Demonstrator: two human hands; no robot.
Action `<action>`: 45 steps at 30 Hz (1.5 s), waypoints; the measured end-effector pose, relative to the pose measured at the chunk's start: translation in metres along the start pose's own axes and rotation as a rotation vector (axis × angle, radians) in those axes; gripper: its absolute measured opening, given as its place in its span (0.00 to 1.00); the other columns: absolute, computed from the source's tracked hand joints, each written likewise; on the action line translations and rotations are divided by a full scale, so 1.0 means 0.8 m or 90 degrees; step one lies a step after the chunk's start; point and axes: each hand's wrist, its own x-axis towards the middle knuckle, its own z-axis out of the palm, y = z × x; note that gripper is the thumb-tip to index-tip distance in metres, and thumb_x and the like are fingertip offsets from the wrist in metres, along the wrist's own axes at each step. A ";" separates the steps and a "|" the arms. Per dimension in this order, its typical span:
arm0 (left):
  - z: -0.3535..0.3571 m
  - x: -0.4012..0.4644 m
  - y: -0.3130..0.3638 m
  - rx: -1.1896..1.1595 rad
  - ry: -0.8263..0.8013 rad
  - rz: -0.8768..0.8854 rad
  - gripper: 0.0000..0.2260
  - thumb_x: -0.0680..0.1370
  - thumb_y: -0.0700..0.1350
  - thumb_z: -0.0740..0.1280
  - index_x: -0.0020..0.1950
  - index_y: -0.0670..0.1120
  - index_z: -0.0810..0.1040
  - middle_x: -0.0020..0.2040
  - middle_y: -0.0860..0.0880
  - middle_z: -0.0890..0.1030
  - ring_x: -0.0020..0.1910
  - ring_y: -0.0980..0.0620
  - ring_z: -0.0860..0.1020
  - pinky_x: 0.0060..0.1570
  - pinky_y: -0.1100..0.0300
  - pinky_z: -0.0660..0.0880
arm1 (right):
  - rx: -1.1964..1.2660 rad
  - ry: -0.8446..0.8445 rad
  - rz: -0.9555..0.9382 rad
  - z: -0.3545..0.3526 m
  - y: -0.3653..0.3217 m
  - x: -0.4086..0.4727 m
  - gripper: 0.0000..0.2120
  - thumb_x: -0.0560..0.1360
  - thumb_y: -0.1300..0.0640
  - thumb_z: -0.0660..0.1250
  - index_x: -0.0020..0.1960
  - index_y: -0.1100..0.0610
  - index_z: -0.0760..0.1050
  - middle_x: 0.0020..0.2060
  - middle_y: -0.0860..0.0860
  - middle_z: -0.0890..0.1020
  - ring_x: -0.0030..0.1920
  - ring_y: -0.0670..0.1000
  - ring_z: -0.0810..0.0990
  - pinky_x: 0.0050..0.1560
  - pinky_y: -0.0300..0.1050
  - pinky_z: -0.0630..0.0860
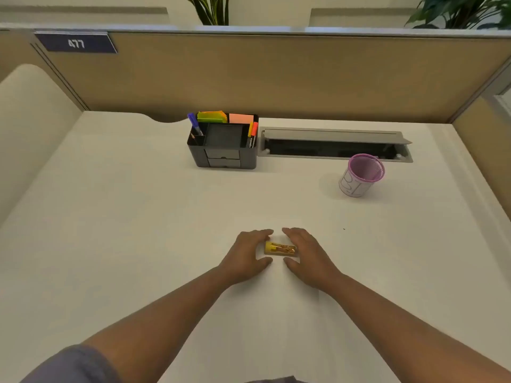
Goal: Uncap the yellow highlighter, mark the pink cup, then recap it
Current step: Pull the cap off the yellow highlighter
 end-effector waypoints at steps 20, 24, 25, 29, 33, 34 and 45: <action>-0.021 0.022 0.018 -0.205 -0.002 -0.064 0.12 0.76 0.45 0.74 0.59 0.51 0.83 0.51 0.54 0.86 0.51 0.57 0.84 0.56 0.55 0.80 | 0.371 0.055 0.155 -0.011 0.001 0.011 0.11 0.79 0.59 0.71 0.61 0.52 0.82 0.55 0.48 0.85 0.57 0.48 0.82 0.59 0.43 0.78; -0.023 0.021 0.019 -0.254 0.004 -0.089 0.11 0.75 0.42 0.75 0.57 0.50 0.84 0.51 0.53 0.87 0.48 0.55 0.85 0.57 0.49 0.81 | 0.423 0.045 0.164 -0.012 0.000 0.008 0.11 0.78 0.60 0.73 0.59 0.52 0.82 0.53 0.50 0.86 0.55 0.51 0.84 0.58 0.44 0.80; -0.023 0.020 0.018 -0.267 0.003 -0.095 0.11 0.75 0.42 0.74 0.57 0.50 0.84 0.50 0.53 0.87 0.46 0.55 0.85 0.57 0.47 0.81 | 0.430 0.040 0.163 -0.012 0.000 0.006 0.12 0.77 0.61 0.74 0.59 0.52 0.82 0.52 0.50 0.86 0.54 0.51 0.84 0.58 0.45 0.80; -0.021 0.019 0.020 -0.312 0.003 -0.100 0.11 0.75 0.43 0.75 0.57 0.51 0.84 0.49 0.54 0.86 0.45 0.53 0.85 0.56 0.44 0.82 | 0.437 0.041 0.155 -0.011 -0.001 0.002 0.13 0.76 0.63 0.74 0.59 0.53 0.83 0.52 0.50 0.86 0.52 0.49 0.84 0.58 0.44 0.80; -0.021 0.017 0.022 -0.330 0.017 -0.087 0.11 0.75 0.39 0.75 0.56 0.49 0.84 0.51 0.49 0.87 0.49 0.48 0.86 0.56 0.51 0.82 | 0.432 0.042 0.155 -0.013 -0.001 0.002 0.14 0.76 0.63 0.74 0.59 0.53 0.84 0.52 0.49 0.87 0.54 0.49 0.85 0.60 0.45 0.80; -0.022 0.017 0.021 -0.329 0.017 -0.088 0.11 0.74 0.39 0.75 0.55 0.49 0.85 0.50 0.48 0.88 0.49 0.48 0.86 0.56 0.51 0.82 | 0.423 0.041 0.155 -0.013 -0.001 0.003 0.14 0.76 0.63 0.74 0.59 0.53 0.84 0.52 0.49 0.87 0.54 0.49 0.85 0.60 0.45 0.80; -0.026 0.017 0.022 -0.333 0.035 -0.089 0.11 0.73 0.36 0.76 0.53 0.47 0.86 0.48 0.46 0.88 0.49 0.45 0.86 0.57 0.50 0.82 | 0.362 0.062 0.160 -0.014 -0.009 0.006 0.13 0.75 0.62 0.75 0.57 0.51 0.84 0.51 0.48 0.87 0.52 0.50 0.85 0.59 0.48 0.81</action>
